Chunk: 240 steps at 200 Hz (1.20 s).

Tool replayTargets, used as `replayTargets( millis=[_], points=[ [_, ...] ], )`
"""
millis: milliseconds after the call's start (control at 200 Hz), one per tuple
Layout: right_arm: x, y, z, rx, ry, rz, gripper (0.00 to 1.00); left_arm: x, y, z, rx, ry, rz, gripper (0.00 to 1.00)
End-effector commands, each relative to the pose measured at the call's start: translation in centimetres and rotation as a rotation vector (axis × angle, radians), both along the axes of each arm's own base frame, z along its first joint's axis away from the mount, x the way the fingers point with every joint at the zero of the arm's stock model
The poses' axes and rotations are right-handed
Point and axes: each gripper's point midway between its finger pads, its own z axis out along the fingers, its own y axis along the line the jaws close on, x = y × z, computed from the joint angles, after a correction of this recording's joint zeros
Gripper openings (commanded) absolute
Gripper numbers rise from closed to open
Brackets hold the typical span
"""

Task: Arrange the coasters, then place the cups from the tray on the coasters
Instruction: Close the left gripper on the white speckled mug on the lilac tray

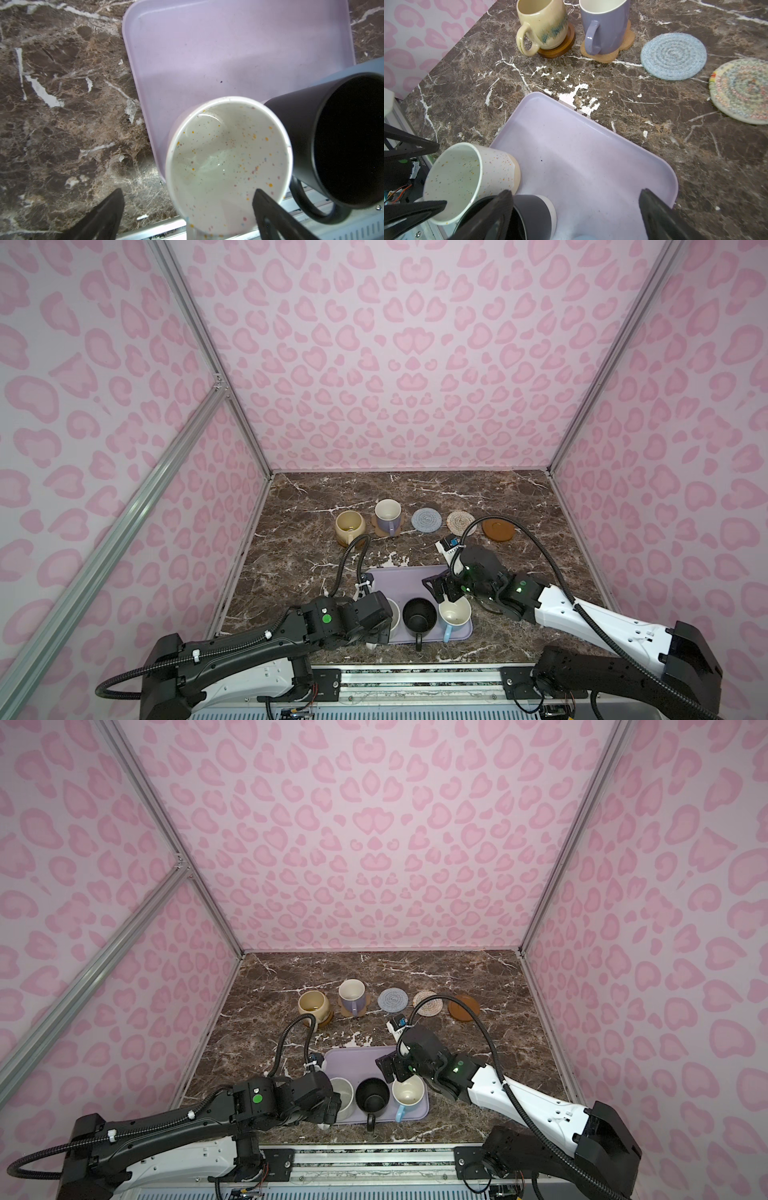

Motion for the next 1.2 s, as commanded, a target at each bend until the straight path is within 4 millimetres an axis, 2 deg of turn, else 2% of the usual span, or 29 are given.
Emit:
replayTargets(
  millis=[0, 65, 130, 245, 440, 770, 890, 1055, 1140, 1195],
  points=[
    [0.4, 0.1, 0.3, 0.008, -0.013, -0.012, 0.96, 0.4, 0.5, 0.8, -0.005, -0.031, 0.027, 0.98],
    [0.4, 0.1, 0.2, 0.003, -0.012, -0.014, 0.96, -0.1, 0.0, 1.2, -0.057, -0.026, -0.013, 0.99],
    [0.5, -0.1, 0.1, -0.008, -0.012, -0.018, 0.96, -0.8, 0.4, 1.2, -0.067, -0.005, -0.041, 1.0],
    [0.5, -0.3, -0.1, -0.015, -0.013, -0.024, 0.96, -2.0, 1.4, 0.3, -0.069, 0.03, -0.069, 1.0],
    [0.6, -0.3, -0.1, -0.016, -0.013, -0.027, 0.96, -3.7, 0.9, -1.1, -0.108, 0.092, -0.132, 0.99],
    [0.9, 0.2, 0.0, -0.018, -0.007, -0.022, 0.96, -2.9, 1.5, -3.0, 0.059, 0.095, -0.097, 0.89],
    [1.0, 0.3, 0.2, -0.016, -0.013, -0.021, 0.96, -2.0, 1.1, -2.7, 0.057, 0.051, -0.092, 0.8],
    [1.2, 0.7, 0.1, -0.012, -0.013, -0.017, 0.95, -1.5, -0.7, -2.9, -0.006, 0.03, -0.106, 0.63],
    [1.3, 0.9, -0.2, -0.017, -0.008, -0.014, 0.95, -1.2, -0.8, -3.0, -0.005, 0.018, -0.098, 0.45],
    [1.4, 1.0, -0.3, -0.018, -0.005, -0.014, 0.94, -1.2, -0.7, -3.0, 0.002, 0.016, -0.095, 0.4]
  ],
)
